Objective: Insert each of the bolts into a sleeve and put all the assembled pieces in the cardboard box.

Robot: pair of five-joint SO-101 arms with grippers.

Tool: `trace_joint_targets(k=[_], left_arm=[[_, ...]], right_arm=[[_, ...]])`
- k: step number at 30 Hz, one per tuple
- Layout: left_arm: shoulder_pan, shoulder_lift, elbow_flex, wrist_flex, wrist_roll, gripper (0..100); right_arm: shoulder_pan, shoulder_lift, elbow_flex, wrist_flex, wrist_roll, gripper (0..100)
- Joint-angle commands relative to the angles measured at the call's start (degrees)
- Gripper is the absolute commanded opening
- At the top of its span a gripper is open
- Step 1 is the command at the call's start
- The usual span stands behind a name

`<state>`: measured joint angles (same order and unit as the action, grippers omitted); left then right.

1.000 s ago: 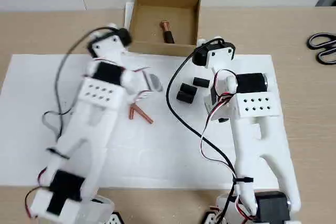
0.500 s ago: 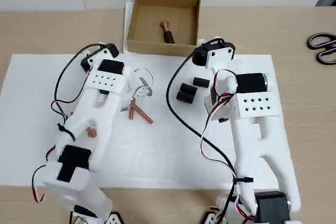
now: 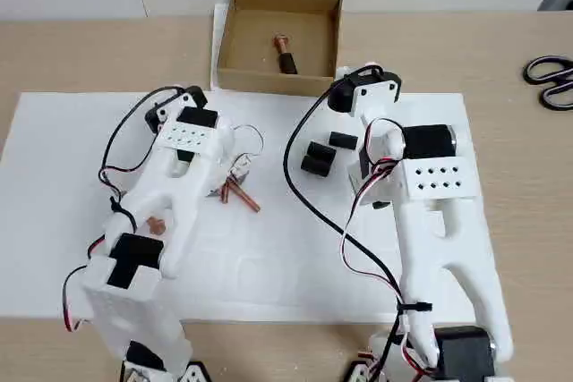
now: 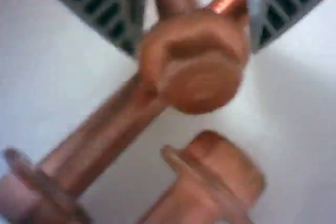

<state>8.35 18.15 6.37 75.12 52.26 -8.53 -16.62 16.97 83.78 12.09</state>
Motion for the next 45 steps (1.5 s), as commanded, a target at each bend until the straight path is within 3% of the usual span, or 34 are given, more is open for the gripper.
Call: trace_joint_targets(k=[1,9,16,19,31,38,45], left_arm=[[-0.3,-0.5,-2.7,-1.1,0.2,9],[-0.3,-0.8,-2.7,-0.9,0.0,0],[-0.2,-0.9,-2.7,-0.7,-0.5,1],[0.3,-0.9,-4.1,1.8,-5.3,1],[1.8,-0.9,-25.9,25.1,-23.6,1],[1.9,-2.7,-37.8,25.3,-25.0,1],[6.0,-18.5,-39.4,25.3,-25.9,1]], right_arm=[[0.2,-2.2,-0.3,-0.1,0.1,0.4],[0.2,-2.2,-0.3,-0.1,0.1,0.4],[0.2,-2.2,-0.3,-0.1,0.1,0.4],[0.2,-2.2,-0.3,-0.1,0.1,0.4],[0.2,-2.6,-0.5,-0.1,0.3,0.4],[-1.5,-2.8,-2.8,0.4,0.5,0.4],[-2.3,-15.6,-2.8,5.4,0.5,0.4]])
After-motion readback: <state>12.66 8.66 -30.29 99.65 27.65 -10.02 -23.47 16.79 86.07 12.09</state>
